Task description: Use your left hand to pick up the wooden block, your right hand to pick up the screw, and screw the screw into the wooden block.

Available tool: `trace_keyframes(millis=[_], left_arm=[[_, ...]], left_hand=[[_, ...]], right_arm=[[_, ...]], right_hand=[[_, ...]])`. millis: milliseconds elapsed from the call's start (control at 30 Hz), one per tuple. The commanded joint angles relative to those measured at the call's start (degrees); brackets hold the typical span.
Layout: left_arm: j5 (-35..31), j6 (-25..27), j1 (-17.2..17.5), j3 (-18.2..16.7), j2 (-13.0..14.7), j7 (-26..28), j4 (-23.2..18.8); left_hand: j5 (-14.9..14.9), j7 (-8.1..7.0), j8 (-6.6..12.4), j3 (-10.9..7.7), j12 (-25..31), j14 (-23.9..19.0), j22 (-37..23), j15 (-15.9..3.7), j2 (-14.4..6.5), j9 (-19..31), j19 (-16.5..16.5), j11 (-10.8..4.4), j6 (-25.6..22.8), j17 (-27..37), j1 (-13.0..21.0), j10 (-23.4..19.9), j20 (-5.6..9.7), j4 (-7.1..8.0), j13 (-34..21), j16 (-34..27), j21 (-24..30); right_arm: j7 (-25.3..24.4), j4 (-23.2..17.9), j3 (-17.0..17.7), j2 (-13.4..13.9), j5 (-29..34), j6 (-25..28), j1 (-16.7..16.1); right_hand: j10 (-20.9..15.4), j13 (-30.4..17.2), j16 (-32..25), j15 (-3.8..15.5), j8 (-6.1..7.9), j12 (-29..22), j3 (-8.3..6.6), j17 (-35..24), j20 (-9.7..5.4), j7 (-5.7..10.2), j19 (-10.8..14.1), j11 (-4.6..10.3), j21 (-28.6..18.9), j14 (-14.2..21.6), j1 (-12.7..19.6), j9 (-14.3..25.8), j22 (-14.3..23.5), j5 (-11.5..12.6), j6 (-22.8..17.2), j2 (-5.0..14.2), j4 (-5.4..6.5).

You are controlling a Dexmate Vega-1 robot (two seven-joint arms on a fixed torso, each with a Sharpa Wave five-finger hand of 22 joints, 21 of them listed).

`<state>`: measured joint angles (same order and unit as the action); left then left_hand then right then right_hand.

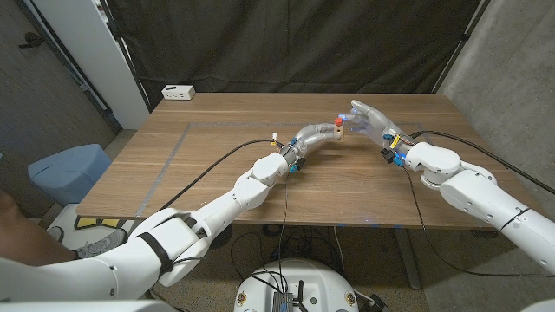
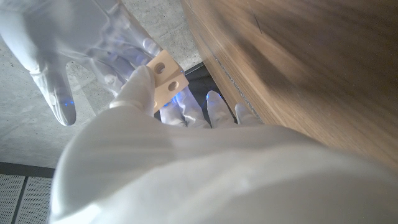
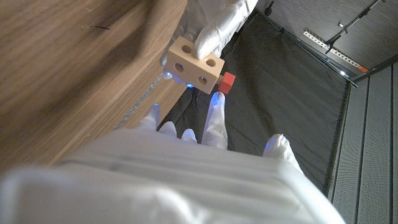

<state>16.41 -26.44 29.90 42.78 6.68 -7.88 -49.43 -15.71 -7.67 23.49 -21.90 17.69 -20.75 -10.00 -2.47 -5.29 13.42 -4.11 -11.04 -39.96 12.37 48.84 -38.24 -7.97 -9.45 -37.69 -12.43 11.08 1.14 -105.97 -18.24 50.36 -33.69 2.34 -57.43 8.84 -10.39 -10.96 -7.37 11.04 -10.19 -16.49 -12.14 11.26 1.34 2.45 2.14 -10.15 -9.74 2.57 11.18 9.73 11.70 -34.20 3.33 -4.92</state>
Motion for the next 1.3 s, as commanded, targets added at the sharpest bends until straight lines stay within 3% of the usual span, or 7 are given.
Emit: trace_keyframes(millis=[33,1300], left_arm=[[0.0,0.3,0.0,0.1,0.0,0.1,-0.1],[0.2,0.0,-0.1,0.1,-0.2,-0.5,0.5]], left_hand=[[-0.3,0.11,0.31,-0.93,0.4,-0.4,-0.3,-2.43,-0.6,0.2,-0.2,0.11,-2.9,0.3,0.1,-0.3,-0.32,0.57,-0.2,0.1,0.4],[-0.3,0.07,0.23,-1.06,0.3,-0.4,-0.3,-2.32,-0.7,0.4,-0.3,0.22,-2.7,0.3,-0.1,-0.2,-0.33,0.66,-0.1,0.1,0.4]], right_arm=[[0.7,0.8,-0.5,-0.2,-0.5,-0.2,0.6],[-2.2,-1.7,1.3,0.8,-1.2,0.2,-2.3]], right_hand=[[0.0,-0.2,-0.4,-0.14,0.62,-0.4,-0.21,-0.2,-0.05,-0.18,-0.2,-0.04,-0.4,-4.4,-0.3,0.0,0.2,0.3,-1.1,0.10,0.27],[-2.9,-0.1,-1.1,-0.05,2.01,-1.4,-0.32,0.1,-0.40,-0.93,0.8,0.50,-0.9,-3.1,0.0,0.1,0.2,0.9,-6.0,0.40,0.49]])
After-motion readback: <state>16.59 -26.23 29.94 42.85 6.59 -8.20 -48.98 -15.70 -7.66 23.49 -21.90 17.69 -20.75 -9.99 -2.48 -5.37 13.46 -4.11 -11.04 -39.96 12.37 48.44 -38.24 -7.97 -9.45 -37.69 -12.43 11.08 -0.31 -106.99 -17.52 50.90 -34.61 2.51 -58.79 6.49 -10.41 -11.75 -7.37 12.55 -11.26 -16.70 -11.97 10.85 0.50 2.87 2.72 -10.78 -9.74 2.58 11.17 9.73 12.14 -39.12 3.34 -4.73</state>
